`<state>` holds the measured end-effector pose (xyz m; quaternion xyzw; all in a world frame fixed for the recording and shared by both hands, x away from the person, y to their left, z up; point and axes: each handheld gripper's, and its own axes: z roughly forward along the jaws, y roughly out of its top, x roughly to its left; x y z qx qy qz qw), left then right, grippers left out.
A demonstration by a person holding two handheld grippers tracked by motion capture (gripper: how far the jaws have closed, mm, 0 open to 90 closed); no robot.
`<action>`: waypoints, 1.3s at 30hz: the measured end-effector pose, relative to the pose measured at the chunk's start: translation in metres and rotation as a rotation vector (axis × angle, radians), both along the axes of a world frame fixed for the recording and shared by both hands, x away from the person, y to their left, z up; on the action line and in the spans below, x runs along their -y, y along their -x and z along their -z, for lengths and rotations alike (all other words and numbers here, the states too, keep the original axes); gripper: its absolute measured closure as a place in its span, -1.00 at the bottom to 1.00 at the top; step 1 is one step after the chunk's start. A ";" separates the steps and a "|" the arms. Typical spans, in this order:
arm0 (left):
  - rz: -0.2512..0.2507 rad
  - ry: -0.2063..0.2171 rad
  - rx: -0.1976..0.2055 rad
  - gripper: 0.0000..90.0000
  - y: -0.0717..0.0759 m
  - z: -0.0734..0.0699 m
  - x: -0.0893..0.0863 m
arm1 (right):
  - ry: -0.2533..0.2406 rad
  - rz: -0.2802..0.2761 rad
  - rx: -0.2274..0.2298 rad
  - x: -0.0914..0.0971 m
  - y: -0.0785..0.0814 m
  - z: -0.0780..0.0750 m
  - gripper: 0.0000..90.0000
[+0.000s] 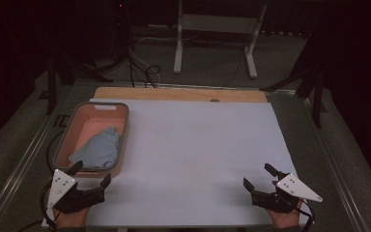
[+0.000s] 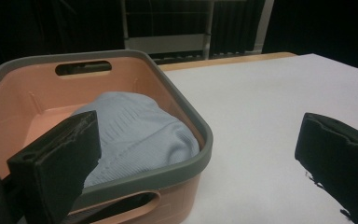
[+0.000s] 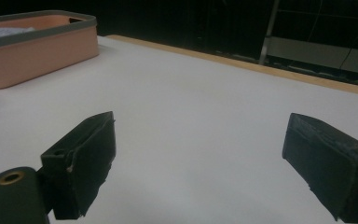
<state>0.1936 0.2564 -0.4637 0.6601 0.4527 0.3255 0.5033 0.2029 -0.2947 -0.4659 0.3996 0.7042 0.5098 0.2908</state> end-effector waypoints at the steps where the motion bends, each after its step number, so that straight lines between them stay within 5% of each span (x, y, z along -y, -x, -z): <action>1: -0.003 0.005 0.002 -0.97 0.000 0.000 0.000 | 0.004 -0.002 -0.004 0.000 0.000 0.000 -0.78; 31: -0.010 0.019 0.015 -0.98 0.000 -0.009 0.000 | 0.012 0.014 -0.012 0.000 -0.002 0.003 -0.78; 33: -0.036 -0.007 0.009 -0.99 -0.002 -0.014 -0.001 | 0.012 0.017 -0.011 0.000 -0.002 0.004 -0.78; 39: -0.062 0.014 -0.013 -0.99 -0.008 -0.022 -0.011 | 0.016 0.023 -0.012 0.000 -0.003 0.004 -0.78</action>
